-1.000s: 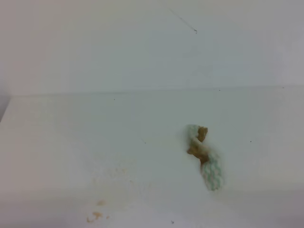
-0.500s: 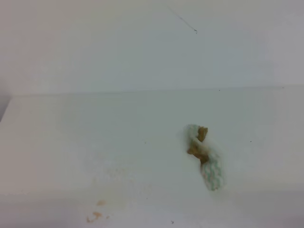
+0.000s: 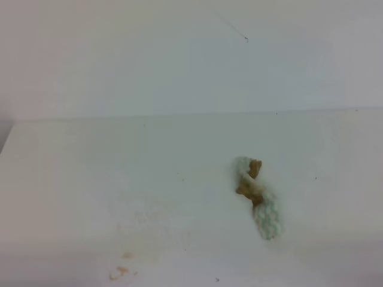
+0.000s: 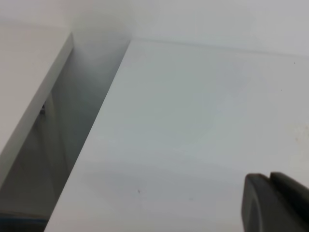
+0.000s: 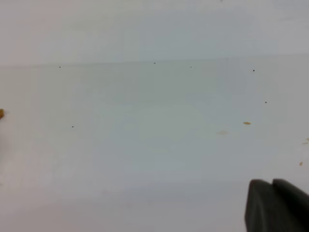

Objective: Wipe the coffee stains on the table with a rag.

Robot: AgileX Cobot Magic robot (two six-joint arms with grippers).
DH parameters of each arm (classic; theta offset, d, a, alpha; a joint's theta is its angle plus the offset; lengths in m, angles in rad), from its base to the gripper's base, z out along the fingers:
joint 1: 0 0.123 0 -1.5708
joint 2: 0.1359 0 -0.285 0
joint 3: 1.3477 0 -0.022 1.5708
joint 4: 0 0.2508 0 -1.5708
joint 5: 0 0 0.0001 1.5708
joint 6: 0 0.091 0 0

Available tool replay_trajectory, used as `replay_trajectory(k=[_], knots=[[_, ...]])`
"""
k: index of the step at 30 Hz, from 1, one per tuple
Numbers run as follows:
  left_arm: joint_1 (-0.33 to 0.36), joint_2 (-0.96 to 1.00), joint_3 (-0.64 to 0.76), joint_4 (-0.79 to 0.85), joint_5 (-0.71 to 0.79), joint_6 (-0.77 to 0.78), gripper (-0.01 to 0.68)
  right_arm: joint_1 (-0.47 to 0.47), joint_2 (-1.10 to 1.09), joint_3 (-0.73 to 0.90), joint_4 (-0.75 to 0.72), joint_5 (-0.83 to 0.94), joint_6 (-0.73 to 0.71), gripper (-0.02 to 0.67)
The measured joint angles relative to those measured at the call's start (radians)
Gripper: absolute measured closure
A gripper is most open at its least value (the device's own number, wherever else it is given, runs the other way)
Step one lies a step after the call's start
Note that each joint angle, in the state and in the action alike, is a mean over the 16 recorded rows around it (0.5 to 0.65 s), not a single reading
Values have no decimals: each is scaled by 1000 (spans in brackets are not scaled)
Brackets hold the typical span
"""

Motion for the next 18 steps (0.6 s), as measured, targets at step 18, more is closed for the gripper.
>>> replay_trajectory(k=[18], knots=[[0,0,0,0,0,0,672,0,0,0,0,0,0,638]])
